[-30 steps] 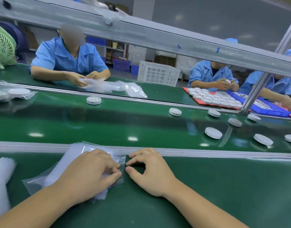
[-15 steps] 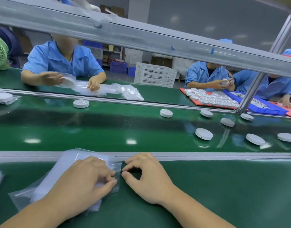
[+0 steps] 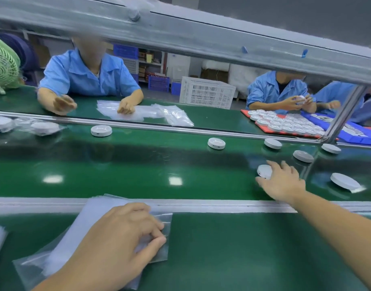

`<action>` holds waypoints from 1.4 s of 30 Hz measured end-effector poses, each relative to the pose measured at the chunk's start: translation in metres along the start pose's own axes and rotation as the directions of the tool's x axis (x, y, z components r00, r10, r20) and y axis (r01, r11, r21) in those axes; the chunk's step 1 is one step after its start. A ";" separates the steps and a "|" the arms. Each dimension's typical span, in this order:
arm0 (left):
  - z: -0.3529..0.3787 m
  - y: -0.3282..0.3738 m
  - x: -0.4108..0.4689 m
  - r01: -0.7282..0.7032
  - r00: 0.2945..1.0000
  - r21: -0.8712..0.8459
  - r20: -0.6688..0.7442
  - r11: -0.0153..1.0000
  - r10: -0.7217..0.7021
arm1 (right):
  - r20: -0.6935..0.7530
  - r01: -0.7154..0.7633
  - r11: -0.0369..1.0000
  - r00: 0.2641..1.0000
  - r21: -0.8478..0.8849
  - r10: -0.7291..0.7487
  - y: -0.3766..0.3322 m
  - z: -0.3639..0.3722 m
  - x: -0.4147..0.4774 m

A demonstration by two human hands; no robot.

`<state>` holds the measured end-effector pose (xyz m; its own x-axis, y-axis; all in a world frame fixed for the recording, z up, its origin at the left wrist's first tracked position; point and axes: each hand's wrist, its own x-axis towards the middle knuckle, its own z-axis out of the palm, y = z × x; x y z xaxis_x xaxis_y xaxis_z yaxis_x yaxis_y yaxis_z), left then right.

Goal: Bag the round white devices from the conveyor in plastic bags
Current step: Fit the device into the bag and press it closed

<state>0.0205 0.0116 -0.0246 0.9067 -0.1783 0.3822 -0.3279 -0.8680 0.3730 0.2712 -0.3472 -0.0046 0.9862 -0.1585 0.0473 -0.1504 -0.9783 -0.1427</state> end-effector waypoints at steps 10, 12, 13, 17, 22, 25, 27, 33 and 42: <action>-0.001 -0.006 -0.004 0.136 0.989 -0.054 -0.053 0.989 -0.139 | -0.250 0.522 0.839 0.801 -0.154 -0.544 -0.021 0.004 -0.007; -0.001 -0.005 -0.004 0.162 0.982 -0.074 -0.088 0.984 -0.168 | -0.335 0.773 0.623 0.560 -0.117 -0.758 -0.049 0.007 -0.051; 0.000 -0.005 -0.004 0.181 0.976 -0.094 -0.107 0.979 -0.191 | -0.335 0.856 0.498 0.432 -0.138 -0.837 -0.058 0.011 -0.075; 0.003 -0.002 -0.004 0.212 0.963 -0.137 -0.140 0.967 -0.231 | -0.355 0.961 0.250 0.194 -0.120 -0.915 -0.086 0.027 -0.145; -0.002 0.012 -0.001 0.146 0.974 -0.401 -0.100 0.904 -0.202 | -0.608 0.957 0.202 0.290 0.210 -0.739 -0.100 0.030 -0.183; -0.005 0.020 -0.001 0.105 0.986 -0.532 -0.052 0.840 -0.157 | -0.572 0.788 0.271 0.595 0.553 -0.564 -0.107 0.026 -0.204; -0.002 0.024 0.000 0.017 0.982 -0.447 -0.162 0.895 -0.100 | -0.497 0.704 0.244 0.664 0.666 -0.559 -0.112 0.022 -0.210; -0.001 0.024 0.008 0.012 0.887 -0.746 -0.299 0.666 -0.351 | -0.159 0.429 0.180 0.643 0.885 -0.750 -0.131 0.008 -0.209; -0.011 -0.019 0.000 0.089 0.993 0.165 -0.096 0.982 -0.074 | -0.507 0.555 0.645 0.813 0.525 -0.286 -0.163 -0.001 -0.042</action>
<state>0.0241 0.0332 -0.0224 0.8989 -0.0684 0.4327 -0.1976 -0.9448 0.2613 0.2545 -0.1811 0.0176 0.8097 0.0832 0.5809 0.4864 -0.6489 -0.5851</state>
